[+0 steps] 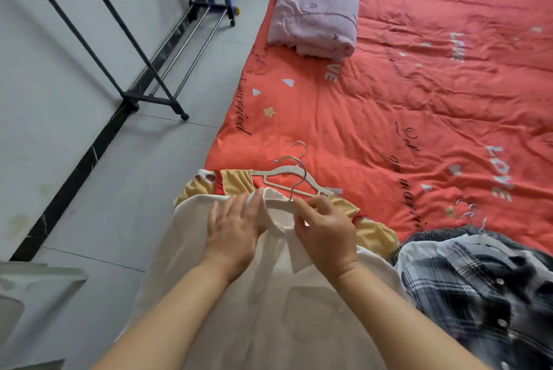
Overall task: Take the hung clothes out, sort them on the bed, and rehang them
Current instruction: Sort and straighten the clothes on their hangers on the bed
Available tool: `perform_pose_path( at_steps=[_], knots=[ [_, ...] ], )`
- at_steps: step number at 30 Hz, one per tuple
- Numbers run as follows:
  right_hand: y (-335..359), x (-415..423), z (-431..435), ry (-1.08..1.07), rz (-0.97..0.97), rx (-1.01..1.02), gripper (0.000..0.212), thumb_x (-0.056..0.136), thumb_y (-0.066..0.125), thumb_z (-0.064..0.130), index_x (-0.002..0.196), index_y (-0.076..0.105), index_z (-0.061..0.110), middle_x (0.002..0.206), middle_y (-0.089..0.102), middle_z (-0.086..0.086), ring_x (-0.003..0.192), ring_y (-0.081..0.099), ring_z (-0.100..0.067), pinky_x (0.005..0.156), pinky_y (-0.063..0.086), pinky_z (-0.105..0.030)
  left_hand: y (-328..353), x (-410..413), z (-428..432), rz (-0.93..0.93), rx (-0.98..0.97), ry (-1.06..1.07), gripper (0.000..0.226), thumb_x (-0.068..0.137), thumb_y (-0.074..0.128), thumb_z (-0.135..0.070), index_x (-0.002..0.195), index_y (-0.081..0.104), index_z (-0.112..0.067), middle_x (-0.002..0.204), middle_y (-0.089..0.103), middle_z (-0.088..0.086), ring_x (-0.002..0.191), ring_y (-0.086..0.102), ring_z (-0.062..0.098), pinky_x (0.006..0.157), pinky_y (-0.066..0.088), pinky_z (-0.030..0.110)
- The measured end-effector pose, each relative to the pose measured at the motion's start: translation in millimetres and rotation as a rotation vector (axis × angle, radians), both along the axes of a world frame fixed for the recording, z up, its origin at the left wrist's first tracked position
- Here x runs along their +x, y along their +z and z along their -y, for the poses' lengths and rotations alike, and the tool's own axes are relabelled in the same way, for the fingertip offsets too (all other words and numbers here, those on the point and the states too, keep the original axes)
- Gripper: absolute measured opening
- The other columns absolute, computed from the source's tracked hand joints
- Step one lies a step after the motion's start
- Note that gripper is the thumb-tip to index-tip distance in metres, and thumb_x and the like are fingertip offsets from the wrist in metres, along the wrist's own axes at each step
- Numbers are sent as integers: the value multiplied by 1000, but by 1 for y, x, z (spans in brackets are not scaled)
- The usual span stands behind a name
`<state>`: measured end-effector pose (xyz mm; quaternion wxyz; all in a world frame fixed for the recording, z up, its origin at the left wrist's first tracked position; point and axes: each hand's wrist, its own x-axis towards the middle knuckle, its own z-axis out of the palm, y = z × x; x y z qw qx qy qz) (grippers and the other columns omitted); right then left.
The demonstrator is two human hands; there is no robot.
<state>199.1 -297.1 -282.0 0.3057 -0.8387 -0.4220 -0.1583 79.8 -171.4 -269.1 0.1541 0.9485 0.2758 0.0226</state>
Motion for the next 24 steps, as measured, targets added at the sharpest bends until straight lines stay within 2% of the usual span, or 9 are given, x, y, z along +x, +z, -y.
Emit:
perform_pose_path(
  at_steps=[3,6,10,13,16,19,21,24],
  knots=[
    [34,-17,19,7,28,60,26,75,57,12,92,72,23,69,59,2,52,56,-20,44,45,-27,32,-18,8,102,22,-13,59,79,38,-44,136,32,-28,115,61,5,110,55,27,92,39,56],
    [68,-40,38,-7,80,135,24,76,58,13,92,71,25,69,58,3,52,56,-20,44,47,-29,63,-41,18,211,101,-52,56,80,39,-45,135,35,-31,105,62,1,105,44,18,92,37,57],
    [113,-77,65,-12,129,195,25,77,59,15,97,65,29,70,59,4,53,57,-18,46,48,-28,101,-74,34,354,194,-138,52,81,40,-39,133,39,-31,87,60,-3,90,43,12,97,31,56],
    [135,-109,85,-44,157,199,29,76,61,17,102,61,31,74,62,4,58,61,-17,48,50,-28,125,-102,48,431,221,-187,50,82,40,-37,131,42,-30,84,60,-3,87,46,13,91,38,57],
    [158,-148,106,-107,190,230,26,75,60,18,98,68,29,77,64,4,60,62,-17,52,51,-28,147,-132,64,479,259,-250,49,82,42,-38,130,43,-29,79,59,-3,77,55,21,83,44,50],
    [184,-188,133,-182,249,228,24,75,58,22,94,73,26,76,62,6,60,60,-14,50,48,-25,168,-161,81,566,293,-319,52,81,44,-39,131,41,-30,75,57,-3,74,48,19,78,35,36],
    [199,-210,152,-226,268,220,26,75,58,24,96,73,27,83,58,10,59,60,-13,49,46,-24,182,-174,95,638,308,-367,51,80,46,-37,130,44,-28,76,59,-2,76,44,17,74,29,34],
    [221,-232,183,-266,283,235,28,76,58,26,99,72,27,89,50,10,60,60,-13,50,46,-24,204,-187,120,732,331,-415,49,79,47,-37,127,46,-27,82,63,0,81,44,17,75,29,34]
  ],
)
